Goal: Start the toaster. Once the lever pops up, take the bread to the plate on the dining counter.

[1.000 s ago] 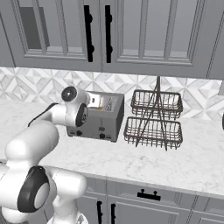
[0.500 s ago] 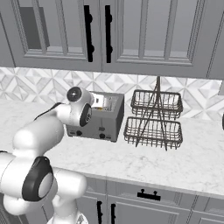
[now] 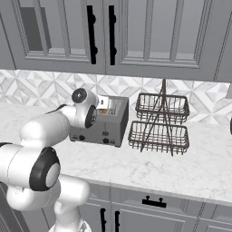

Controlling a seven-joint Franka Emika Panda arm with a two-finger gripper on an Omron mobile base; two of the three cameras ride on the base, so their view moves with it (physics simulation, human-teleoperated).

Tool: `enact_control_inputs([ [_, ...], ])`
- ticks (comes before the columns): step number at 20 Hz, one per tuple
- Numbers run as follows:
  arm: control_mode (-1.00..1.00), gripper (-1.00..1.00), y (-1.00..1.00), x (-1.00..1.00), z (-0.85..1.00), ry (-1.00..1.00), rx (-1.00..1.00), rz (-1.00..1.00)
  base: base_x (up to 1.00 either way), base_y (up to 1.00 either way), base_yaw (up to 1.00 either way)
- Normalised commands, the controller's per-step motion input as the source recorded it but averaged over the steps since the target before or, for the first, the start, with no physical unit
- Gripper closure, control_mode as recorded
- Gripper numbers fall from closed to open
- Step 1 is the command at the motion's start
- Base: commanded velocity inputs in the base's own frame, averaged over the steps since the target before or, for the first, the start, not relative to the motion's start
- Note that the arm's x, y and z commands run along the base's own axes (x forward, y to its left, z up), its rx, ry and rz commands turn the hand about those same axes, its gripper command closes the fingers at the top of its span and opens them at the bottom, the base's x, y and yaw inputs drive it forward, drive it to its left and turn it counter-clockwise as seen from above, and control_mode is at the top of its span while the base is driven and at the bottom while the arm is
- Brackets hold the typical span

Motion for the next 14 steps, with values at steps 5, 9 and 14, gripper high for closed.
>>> enact_control_inputs([
  [5,-1.0,-1.0,0.11,0.1,0.0,0.05,0.0,0.0,0.0,0.0,0.0],
  [9,-1.0,-1.0,0.12,0.04,0.0,0.07,0.0,0.0,0.0,0.0,0.0],
  [14,-1.0,-1.0,0.01,0.0,0.0,0.05,0.0,0.0,0.0,0.0,0.0],
])
